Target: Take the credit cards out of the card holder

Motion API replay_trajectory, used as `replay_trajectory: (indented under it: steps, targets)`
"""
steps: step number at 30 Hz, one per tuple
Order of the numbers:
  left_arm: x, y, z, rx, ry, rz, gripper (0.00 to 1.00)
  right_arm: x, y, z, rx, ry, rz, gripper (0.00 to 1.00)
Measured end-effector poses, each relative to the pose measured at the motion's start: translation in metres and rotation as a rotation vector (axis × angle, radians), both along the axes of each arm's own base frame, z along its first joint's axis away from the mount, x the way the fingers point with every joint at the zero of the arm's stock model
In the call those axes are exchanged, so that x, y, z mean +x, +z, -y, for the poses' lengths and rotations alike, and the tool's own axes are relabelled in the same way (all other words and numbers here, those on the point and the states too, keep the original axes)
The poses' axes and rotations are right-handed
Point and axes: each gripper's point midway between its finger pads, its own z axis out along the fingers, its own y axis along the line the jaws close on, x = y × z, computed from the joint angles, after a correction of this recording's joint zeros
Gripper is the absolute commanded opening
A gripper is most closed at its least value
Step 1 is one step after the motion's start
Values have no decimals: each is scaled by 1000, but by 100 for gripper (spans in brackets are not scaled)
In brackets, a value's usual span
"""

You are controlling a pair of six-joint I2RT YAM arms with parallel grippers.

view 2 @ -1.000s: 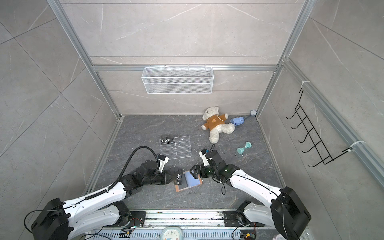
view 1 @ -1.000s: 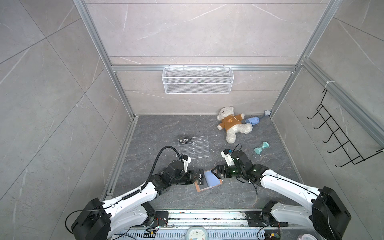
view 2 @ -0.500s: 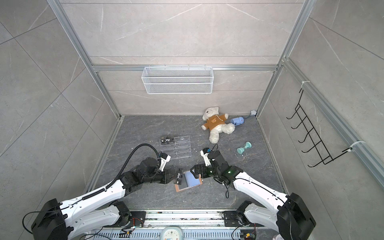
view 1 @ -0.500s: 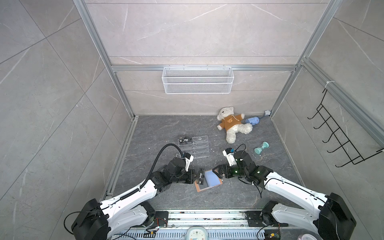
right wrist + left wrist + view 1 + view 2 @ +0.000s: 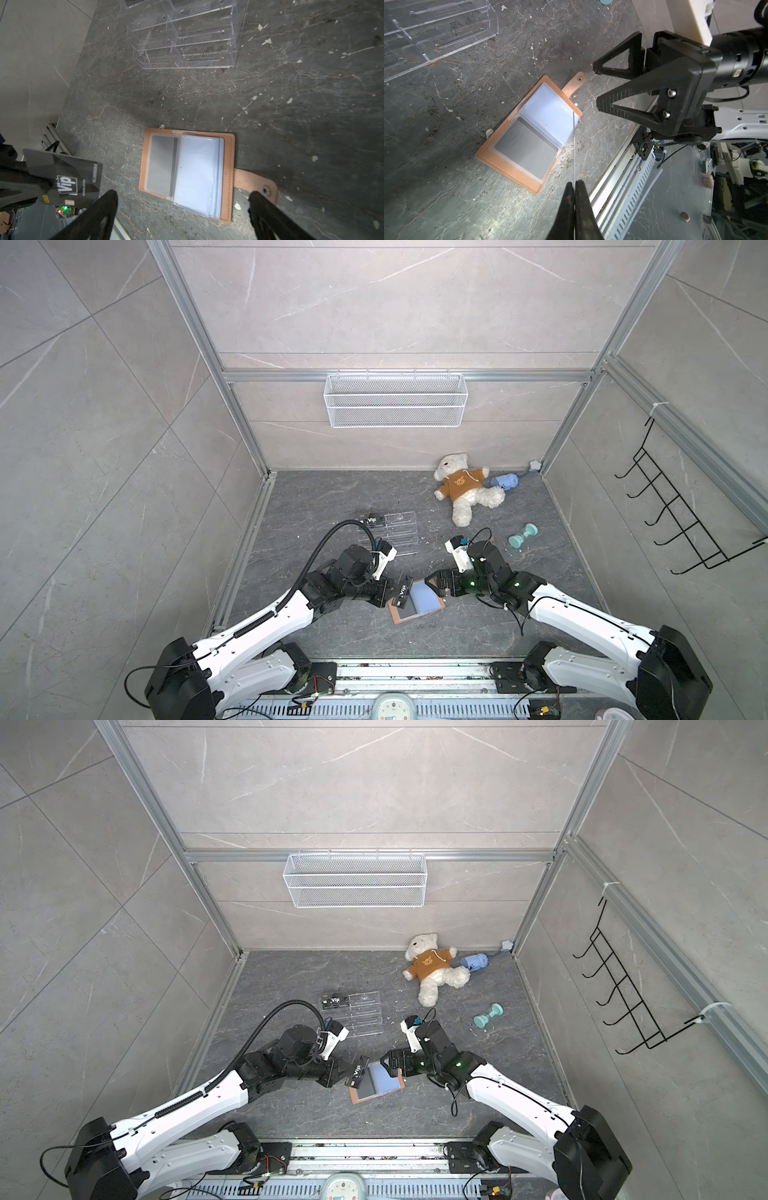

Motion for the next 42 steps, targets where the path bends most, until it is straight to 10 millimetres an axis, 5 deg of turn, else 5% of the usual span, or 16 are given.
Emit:
replay_trajectory:
  steps: [42]
  targets:
    - [0,3,-23,358,-320,161,0,-2,-5,1,-29,18,-8,100]
